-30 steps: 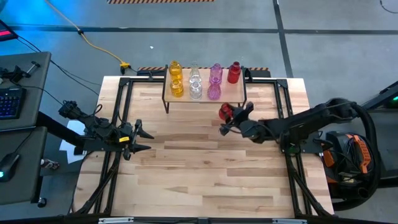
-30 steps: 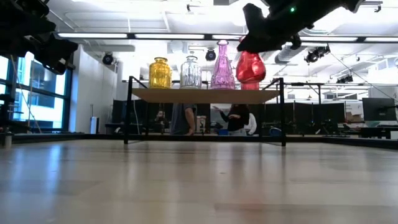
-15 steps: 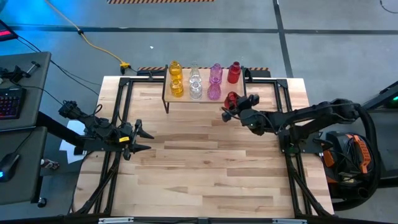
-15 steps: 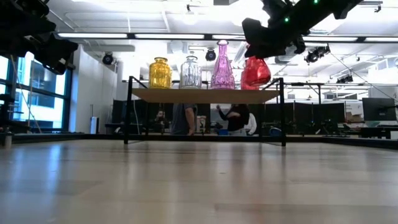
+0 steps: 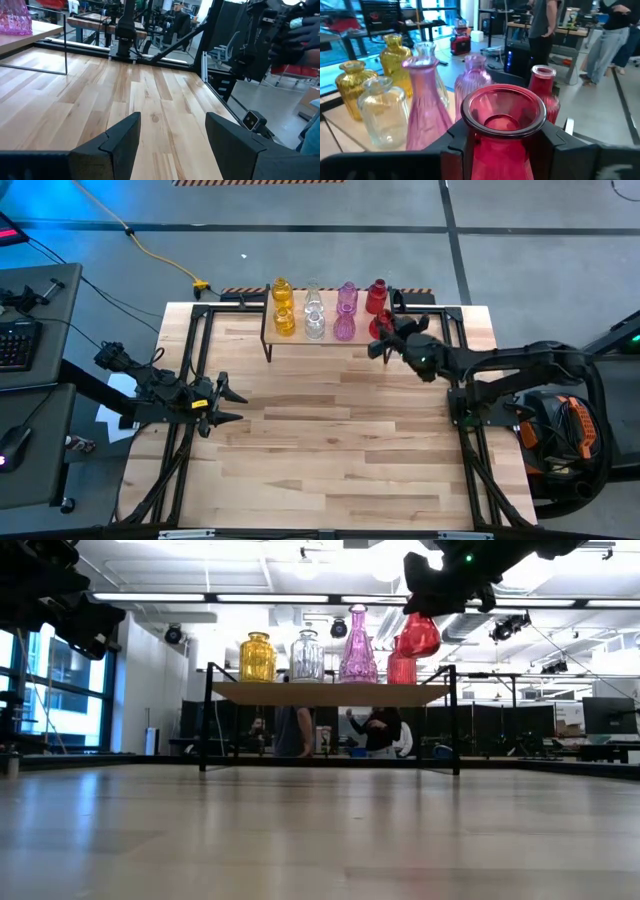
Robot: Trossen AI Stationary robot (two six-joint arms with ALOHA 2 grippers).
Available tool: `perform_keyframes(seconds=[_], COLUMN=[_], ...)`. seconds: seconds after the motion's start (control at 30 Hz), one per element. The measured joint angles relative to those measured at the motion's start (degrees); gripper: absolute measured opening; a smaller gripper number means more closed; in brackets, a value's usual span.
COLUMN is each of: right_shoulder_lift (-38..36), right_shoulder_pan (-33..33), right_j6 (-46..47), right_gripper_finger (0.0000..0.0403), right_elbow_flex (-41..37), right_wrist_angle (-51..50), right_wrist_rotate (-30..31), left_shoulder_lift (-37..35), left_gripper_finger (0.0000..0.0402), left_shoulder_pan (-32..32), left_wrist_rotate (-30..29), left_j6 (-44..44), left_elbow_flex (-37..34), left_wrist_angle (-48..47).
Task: Sort vases onto shelf
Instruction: Put the red vase on the shelf aligned with the other red vase
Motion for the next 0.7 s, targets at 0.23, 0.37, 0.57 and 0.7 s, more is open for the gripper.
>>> perform_keyframes(seconds=[0.23,0.37,0.57,0.7], right_shoulder_lift=[-1.72,-1.62,-2.86,-5.45], right_shoulder_pan=[-7.97,-10.52,-10.39,-7.65], right_j6=[-1.92,-1.93,-0.18,0.15], right_gripper_finger=[0.0107,0.0107,0.0107,0.0107], right_elbow_flex=[0.00,-0.01,-7.43,-15.12], right_wrist_angle=[0.46,1.14,12.28,21.92], right_wrist_rotate=[-15.22,-20.91,-21.89,-18.71], left_shoulder_lift=[-0.01,-0.01,-0.01,0.00], left_gripper_finger=[0.0214,0.0214,0.0214,0.0214], left_shoulder_pan=[0.01,0.01,0.00,0.00], left_wrist_rotate=[0.00,0.00,0.00,0.00], left_j6=[0.01,0.00,0.01,0.00], left_elbow_flex=[0.00,0.00,0.00,0.00], left_wrist_angle=[0.00,0.00,0.00,-0.01])
